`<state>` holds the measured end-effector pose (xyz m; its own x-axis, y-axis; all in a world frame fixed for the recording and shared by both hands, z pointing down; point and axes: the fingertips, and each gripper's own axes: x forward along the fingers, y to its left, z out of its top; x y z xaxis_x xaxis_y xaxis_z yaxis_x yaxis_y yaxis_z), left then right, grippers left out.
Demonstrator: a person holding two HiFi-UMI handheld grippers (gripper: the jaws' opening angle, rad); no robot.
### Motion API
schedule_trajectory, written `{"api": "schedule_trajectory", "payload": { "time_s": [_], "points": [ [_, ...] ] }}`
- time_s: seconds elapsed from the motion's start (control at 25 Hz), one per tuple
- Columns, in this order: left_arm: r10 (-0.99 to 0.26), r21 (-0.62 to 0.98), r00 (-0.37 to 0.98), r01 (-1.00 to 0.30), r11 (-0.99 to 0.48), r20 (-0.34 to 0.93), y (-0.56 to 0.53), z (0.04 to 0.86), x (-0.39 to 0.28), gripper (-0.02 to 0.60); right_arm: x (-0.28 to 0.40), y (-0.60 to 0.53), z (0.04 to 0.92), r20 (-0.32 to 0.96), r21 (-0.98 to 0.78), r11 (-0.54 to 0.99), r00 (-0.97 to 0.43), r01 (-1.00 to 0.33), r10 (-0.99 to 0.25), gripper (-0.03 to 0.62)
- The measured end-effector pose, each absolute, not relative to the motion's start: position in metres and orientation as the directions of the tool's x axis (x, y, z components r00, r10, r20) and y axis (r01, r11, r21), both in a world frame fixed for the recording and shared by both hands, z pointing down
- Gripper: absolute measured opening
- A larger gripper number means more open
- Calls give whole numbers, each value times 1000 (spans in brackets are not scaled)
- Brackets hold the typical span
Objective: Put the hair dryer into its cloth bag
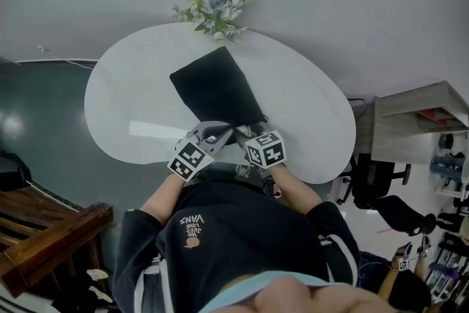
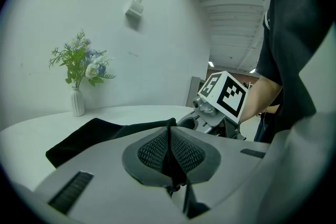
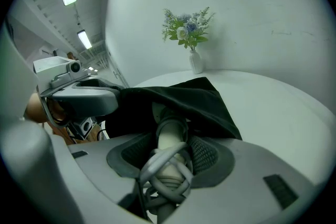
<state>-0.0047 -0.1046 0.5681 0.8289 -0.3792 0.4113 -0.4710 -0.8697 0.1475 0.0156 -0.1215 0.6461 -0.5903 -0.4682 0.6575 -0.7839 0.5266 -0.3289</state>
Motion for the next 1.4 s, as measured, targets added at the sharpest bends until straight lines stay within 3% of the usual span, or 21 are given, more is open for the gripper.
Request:
{"api": "schedule_trajectory", "payload": {
  "time_s": [0.88, 1.4],
  "points": [
    [-322, 201, 873, -413, -888, 366, -110, 564, -13, 34, -24, -188, 646, 613, -316, 613, -649, -724, -451, 224],
    [-335, 301, 861, -459, -836, 384, -131, 580, -37, 34, -55, -222, 660, 569, -269, 666, -673, -695, -473, 225]
  ]
}}
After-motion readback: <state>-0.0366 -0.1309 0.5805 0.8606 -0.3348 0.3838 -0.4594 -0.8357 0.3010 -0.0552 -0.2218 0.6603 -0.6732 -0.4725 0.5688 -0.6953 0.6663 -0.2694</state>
